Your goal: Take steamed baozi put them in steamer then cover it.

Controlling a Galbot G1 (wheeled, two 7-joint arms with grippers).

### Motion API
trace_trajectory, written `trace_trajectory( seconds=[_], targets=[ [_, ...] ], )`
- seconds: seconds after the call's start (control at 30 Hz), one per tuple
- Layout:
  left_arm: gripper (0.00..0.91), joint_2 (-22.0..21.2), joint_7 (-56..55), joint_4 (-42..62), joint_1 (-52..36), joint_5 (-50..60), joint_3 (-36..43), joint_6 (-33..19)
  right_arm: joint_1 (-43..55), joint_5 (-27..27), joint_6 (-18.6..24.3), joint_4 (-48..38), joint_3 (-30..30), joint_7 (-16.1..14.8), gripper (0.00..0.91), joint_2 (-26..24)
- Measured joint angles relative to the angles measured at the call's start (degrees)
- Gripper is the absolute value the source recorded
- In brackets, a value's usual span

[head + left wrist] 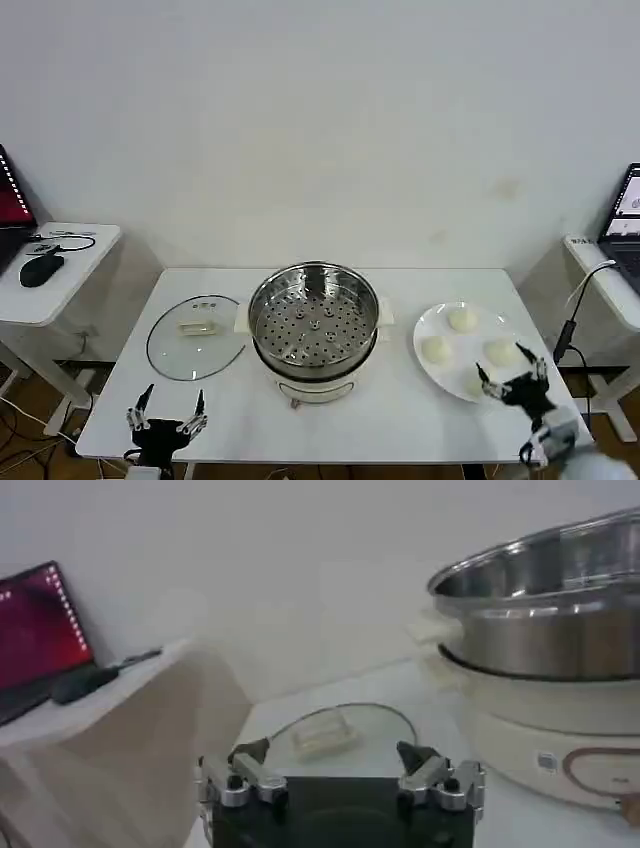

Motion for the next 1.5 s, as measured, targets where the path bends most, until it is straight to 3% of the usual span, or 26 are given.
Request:
trace_trajectory(
  seconds=[0.2, 0.37, 0.57, 0.7, 0.83, 1.03, 1.5],
  targets=[
    [0.907, -0.34, 0.69, -0.42, -0.58, 1.01, -0.01, 1.24, 13.19, -8.58, 4.18, -8.05, -7.36, -12.40, 0.907, -9.23],
    [0.907, -0.82, 1.10, -1.10, -0.76, 1.54, -0.30, 1.97, 27.24, -12.54, 7.61, -15.11, -18.68, -23.05, 0.907, -14.10],
    [0.907, -1.18, 1.64, -1.41, -0.83, 2.06, -0.73, 2.35, 45.21, -14.44, 9.42, -24.21, -35.67, -32.84, 0.907, -15.68],
    [0.907, -1.04, 1.93, -1.57, -1.18, 2.22, -1.23, 2.57, 55.45, -14.47, 10.18, -30.55, -46.29, -37.56, 0.907, -14.63],
    [0.907, -1.15, 2.19, -1.58, -1.68, 2.22, -1.58, 2.94, 63.64, -14.64, 10.57, -36.31, -54.97, -40.35, 0.907, -12.36],
    [0.907, -1.18, 2.18, -1.66, -2.19, 2.11, -2.27, 3.08, 70.27, -15.33, 11.27, -43.52, -62.31, -42.19, 0.907, -8.02],
    [0.907, -0.67, 2.62, -1.91, -1.54, 1.96, -4.12, 3.00, 76.52, -17.60, 11.99, -54.49, -69.18, -42.40, 0.907, 0.12]
  ],
)
